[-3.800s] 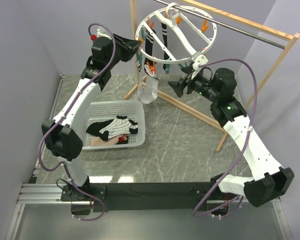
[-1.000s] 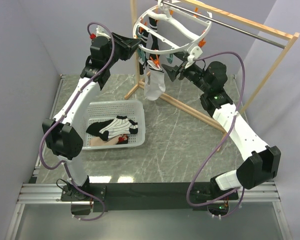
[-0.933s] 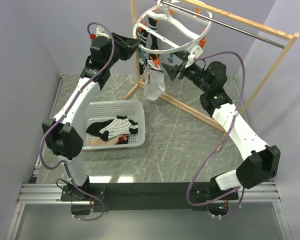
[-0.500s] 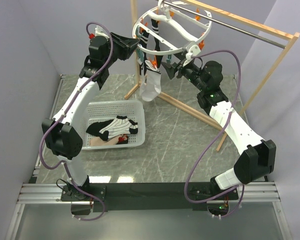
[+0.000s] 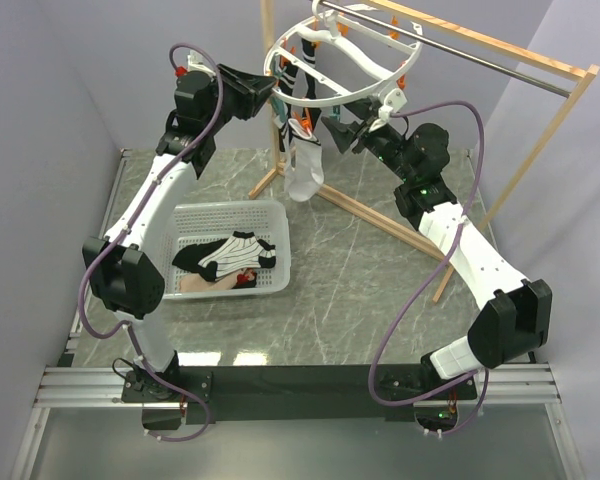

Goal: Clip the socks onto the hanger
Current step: Open the clamp at the hanger.

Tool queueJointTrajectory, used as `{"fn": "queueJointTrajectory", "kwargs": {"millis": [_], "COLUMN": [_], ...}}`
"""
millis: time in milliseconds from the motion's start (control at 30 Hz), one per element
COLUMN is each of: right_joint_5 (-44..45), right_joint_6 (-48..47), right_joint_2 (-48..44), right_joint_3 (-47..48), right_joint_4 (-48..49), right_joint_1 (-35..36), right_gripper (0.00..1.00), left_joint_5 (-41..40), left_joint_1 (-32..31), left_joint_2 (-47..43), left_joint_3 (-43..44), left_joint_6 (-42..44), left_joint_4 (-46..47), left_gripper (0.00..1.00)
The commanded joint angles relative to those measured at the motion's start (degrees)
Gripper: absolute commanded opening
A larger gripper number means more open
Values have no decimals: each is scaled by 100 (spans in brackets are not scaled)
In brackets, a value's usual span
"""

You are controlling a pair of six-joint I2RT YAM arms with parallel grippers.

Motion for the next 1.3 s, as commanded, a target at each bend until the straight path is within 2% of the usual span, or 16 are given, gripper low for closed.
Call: {"fn": "queueJointTrajectory", "kwargs": {"millis": [0,100,300,333,567,600,767,800,833,1033,1133,1167,1200,1233,1267], "right_joint_5": [-248,-372,-319,-319,-170,-74,-143,-108,-91,225,489,603,595,595,604], "right_joint_6": [-69,-87,-61,-52,272,325,729,800,870,1652,1977,2144,2215,2294,2356], "right_joint_2": [-10,105,122,114,114,122,175,201,219,175,140,131,122,105,113], "right_joint_3": [217,411,385,385,385,419,709,823,876,982,1070,1096,1158,1184,1219], "right_joint_4": [437,234,295,295,383,366,-73,-239,-328,-715,-1066,-1259,-1339,-1418,-1558], "right_joint_1": [23,32,32,32,41,41,76,67,76,76,76,85,76,76,76], "right_gripper": [61,58,45,40,30,24,10,2,0,0,0,0,0,0,0], "left_joint_5": [126,161,143,143,152,135,135,152,152,126,73,64,47,38,29], "left_joint_1": [31,31,40,40,40,40,40,40,40,40,40,40,40,40,40], "left_joint_2": [25,43,34,34,52,43,43,34,34,-19,-89,-115,-185,-229,-264], "left_joint_3": [126,126,109,100,109,117,135,144,161,205,153,135,100,56,47], "left_joint_6": [120,111,129,128,128,128,172,181,199,330,435,462,497,602,664], "left_joint_4": [514,532,514,514,514,514,514,523,523,497,532,558,584,593,594], "left_gripper": [34,34,34,34,34,34,36,37,37,43,51,61,66,76,82]}}
